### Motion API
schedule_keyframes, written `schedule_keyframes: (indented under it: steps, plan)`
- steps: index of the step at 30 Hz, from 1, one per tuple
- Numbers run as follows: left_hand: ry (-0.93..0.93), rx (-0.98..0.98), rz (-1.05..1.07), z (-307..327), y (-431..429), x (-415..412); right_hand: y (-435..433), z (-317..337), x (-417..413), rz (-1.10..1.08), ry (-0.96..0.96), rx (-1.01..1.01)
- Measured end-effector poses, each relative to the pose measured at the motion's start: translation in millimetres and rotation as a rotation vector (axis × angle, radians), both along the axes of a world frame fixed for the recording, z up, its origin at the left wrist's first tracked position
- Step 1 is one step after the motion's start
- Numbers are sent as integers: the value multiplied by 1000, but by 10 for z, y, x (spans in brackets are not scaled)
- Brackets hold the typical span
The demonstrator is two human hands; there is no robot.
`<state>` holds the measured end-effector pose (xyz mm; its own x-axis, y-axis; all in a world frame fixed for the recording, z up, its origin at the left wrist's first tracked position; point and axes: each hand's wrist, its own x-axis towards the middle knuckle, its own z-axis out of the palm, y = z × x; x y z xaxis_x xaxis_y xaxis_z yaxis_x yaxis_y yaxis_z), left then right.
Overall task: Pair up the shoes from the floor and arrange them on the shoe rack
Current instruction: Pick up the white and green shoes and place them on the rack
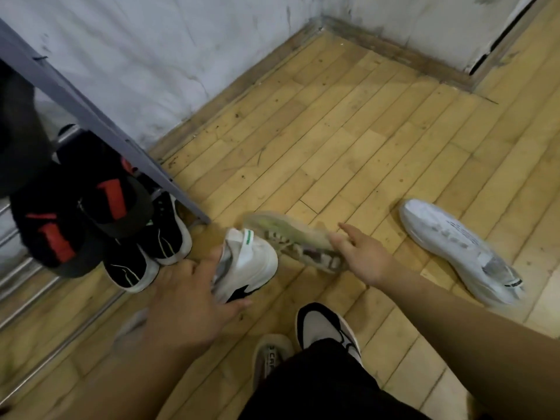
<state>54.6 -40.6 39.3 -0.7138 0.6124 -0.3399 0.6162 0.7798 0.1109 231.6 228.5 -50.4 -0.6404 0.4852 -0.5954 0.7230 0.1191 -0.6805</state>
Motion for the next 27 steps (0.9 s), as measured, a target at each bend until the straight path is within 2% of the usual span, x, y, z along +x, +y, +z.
schedule_keyframes:
  steps: [2,5,7,10,12,15,19,23,27]
  plan:
    - [-22,-5,-15,-53,29,38,15,90,50,-102,-76,167]
    - [-75,-7,-53,-93,131,120,-35,209,100,-54,-40,326]
    - [-88,-5,-92,-93,220,181,-78,361,70,-18,68,194]
    - [-29,15,-223,-64,349,219,-194,585,-19,35,250,-200]
    - [32,129,-300,-64,432,221,-250,684,-51,34,320,-311]
    - [75,303,-315,-31,536,221,-296,790,-55,-111,419,-359]
    - [55,303,-314,99,608,209,-304,899,-15,-164,457,-324]
    - [44,329,-339,317,440,168,-361,1113,-69,-115,488,-343]
    - [-70,219,-224,822,98,91,-531,1492,-279,14,490,-390]
